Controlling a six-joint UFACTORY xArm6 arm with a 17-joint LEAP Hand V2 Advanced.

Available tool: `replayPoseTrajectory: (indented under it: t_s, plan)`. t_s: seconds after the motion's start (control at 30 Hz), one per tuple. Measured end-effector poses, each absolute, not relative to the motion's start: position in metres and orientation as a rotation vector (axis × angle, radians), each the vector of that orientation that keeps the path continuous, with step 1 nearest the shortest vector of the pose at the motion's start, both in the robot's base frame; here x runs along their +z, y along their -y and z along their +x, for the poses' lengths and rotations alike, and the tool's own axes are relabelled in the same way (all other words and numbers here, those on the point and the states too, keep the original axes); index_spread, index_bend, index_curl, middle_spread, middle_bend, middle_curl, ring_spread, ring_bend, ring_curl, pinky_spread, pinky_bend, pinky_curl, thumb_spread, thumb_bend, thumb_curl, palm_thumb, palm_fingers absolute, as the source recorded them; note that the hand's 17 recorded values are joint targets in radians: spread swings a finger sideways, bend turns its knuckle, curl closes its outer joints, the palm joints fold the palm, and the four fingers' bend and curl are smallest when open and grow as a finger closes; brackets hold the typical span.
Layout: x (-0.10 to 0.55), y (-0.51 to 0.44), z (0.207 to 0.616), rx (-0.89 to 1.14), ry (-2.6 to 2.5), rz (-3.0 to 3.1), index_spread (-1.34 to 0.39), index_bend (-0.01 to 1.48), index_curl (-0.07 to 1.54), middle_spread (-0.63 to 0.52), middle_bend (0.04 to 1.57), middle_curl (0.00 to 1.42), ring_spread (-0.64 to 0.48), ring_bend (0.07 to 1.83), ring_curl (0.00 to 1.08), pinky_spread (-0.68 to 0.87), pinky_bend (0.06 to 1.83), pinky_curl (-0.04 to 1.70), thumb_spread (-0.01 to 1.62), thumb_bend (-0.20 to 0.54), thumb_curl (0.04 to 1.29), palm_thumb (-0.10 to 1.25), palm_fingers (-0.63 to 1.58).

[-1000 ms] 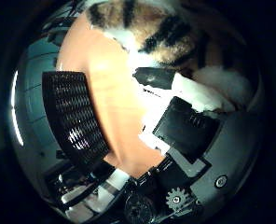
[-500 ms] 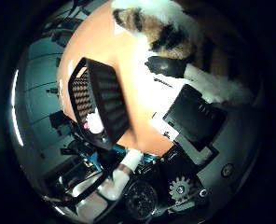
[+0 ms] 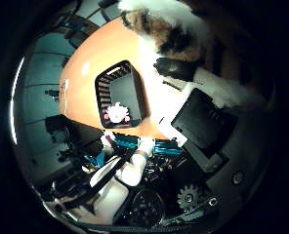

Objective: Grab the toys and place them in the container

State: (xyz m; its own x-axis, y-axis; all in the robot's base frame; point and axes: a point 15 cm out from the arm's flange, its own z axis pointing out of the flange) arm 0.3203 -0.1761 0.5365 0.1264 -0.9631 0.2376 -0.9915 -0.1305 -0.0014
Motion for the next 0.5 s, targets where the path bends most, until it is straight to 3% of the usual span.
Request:
replayPoseTrajectory:
  t_s: [0.5]
  plan:
    - [0.563, 0.005, 0.329, 0.379, 1.798, 2.537, -0.3, 0.98, 0.94, -0.2, 1.21, 0.95, -0.24, 1.35, 0.74, -0.26, 1.1, 0.96, 1.19, -0.01, 0.57, 1.05, 1.08]
